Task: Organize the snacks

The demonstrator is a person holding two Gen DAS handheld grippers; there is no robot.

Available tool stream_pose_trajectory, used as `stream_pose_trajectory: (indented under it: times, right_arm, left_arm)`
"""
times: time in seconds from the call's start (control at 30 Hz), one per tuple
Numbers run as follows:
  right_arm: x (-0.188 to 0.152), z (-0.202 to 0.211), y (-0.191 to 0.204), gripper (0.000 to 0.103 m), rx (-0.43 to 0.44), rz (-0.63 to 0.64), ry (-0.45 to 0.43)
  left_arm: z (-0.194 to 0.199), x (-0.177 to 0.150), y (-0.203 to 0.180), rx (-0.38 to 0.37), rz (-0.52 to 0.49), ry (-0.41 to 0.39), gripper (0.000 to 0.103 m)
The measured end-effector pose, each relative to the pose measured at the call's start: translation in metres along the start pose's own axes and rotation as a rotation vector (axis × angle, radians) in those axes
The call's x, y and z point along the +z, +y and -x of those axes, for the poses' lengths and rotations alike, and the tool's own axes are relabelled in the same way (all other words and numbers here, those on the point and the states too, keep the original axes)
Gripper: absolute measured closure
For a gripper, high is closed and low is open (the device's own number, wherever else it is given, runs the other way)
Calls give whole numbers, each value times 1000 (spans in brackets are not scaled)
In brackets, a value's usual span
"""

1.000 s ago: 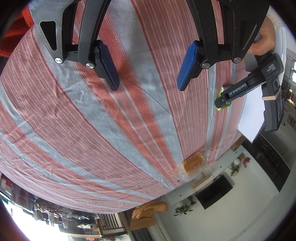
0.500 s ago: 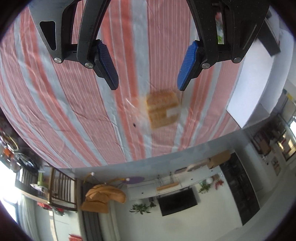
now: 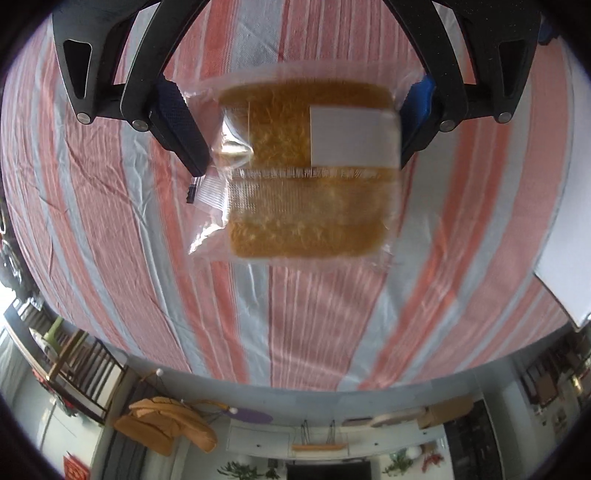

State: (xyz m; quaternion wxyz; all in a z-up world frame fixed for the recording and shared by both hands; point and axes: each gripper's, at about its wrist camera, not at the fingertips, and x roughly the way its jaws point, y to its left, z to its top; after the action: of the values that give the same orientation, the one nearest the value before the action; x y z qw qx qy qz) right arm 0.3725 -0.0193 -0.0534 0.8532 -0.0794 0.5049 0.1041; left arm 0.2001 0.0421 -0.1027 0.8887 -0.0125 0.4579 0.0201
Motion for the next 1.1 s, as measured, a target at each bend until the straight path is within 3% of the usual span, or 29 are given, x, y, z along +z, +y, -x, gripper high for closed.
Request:
stream_pose_trajectory:
  times: [0.17,0.3,0.37,0.53,0.7,0.83,0.97,1.1]
  right_arm:
    - [-5,4,-5,10,8,6,-7]
    - [-21,23,-5,25,12,9,-28]
    - [-33,37,-12,28,33,-19,-41]
    - [-90,75,-30,28,43,-58,-44]
    - [-162,122,-30,28,-24,-55,-76]
    - [-211,154,-36,28,21,-201,-132]
    - [-244,173,-32,28,45,-357,-240]
    - [-259,176,-17,28,-20,-365,-301]
  left_arm:
    - [0,0,-1,-1,-1,0,0]
    - [0,0,-1,-1,-1,0,0]
    - [0,0,-1,-1,-1,0,0]
    - [0,0,0,-1,-1,0,0]
    - [0,0,-1,-1,-1,0,0]
    - [0,1,-1,-1,-1,0,0]
    - [0,0,0,-1,-1,0,0]
    - [0,1,-1,-1,-1,0,0]
